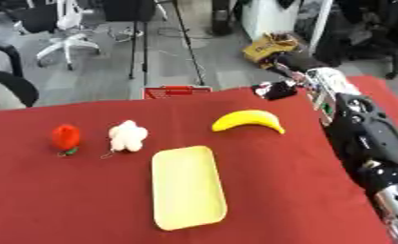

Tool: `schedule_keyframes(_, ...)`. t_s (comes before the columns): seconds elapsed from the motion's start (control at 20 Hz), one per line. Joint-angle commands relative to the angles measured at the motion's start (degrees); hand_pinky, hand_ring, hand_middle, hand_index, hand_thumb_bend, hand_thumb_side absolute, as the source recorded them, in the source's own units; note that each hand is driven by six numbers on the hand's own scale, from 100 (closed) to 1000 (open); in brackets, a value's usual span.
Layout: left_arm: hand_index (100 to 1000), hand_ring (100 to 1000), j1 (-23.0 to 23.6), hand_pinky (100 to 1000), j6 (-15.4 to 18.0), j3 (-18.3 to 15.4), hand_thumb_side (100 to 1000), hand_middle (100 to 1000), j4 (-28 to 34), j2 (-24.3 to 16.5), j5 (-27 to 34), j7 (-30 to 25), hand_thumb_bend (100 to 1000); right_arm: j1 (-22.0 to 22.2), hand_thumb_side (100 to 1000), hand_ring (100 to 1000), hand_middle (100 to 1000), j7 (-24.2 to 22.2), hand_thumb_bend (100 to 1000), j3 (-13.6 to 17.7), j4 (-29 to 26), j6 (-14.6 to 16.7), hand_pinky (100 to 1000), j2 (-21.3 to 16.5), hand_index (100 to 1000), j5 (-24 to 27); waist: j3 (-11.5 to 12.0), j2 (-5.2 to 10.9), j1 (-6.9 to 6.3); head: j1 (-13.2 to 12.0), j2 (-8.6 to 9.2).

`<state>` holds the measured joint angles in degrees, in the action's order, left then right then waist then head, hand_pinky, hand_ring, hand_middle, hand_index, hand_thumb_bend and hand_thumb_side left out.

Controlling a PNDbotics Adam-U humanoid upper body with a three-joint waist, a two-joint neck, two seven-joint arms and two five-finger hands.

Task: Pick up objects on the table and place them in the box.

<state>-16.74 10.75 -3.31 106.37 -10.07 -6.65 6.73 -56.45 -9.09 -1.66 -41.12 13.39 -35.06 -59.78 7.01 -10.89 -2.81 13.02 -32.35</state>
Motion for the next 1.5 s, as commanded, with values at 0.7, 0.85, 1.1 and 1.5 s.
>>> schedule_keyframes(0.7,825,663,-1.2,688,0.2,-0.2,929,736,1.8,-0.7,1.2,-0.2,514,0.2,531,849,873,2.2,392,2.4,8.3,-2.2,820,-2.8,938,2.9,3.8,-3.27,-1.42,2.3,2.09)
schedule_keyframes(0.85,825,662,-1.2,688,0.2,-0.2,930,734,1.9,-0.7,1.3,-0.2,514,0.4,530,844,869,2.2,391,2.5,8.5,-2.5,817,-3.2,937,3.4,3.6,-3.52,-1.46,2.3,2.05)
schedule_keyframes(1.1,825,662,-1.2,688,0.3,-0.3,929,734,1.9,-0.6,1.3,-0.2,514,0.8,524,802,846,1.5,471,2.5,9.1,-2.4,797,-3.1,936,4.7,3.1,-3.37,-1.38,2.3,2.05)
schedule_keyframes(1.5,825,660,-1.2,689,0.3,-0.2,930,732,1.9,-0.5,1.1,-0.4,514,1.6,506,721,807,-6.4,372,1.7,10.0,-0.8,717,-1.7,908,7.4,2.8,-2.96,-1.31,2.4,2.62)
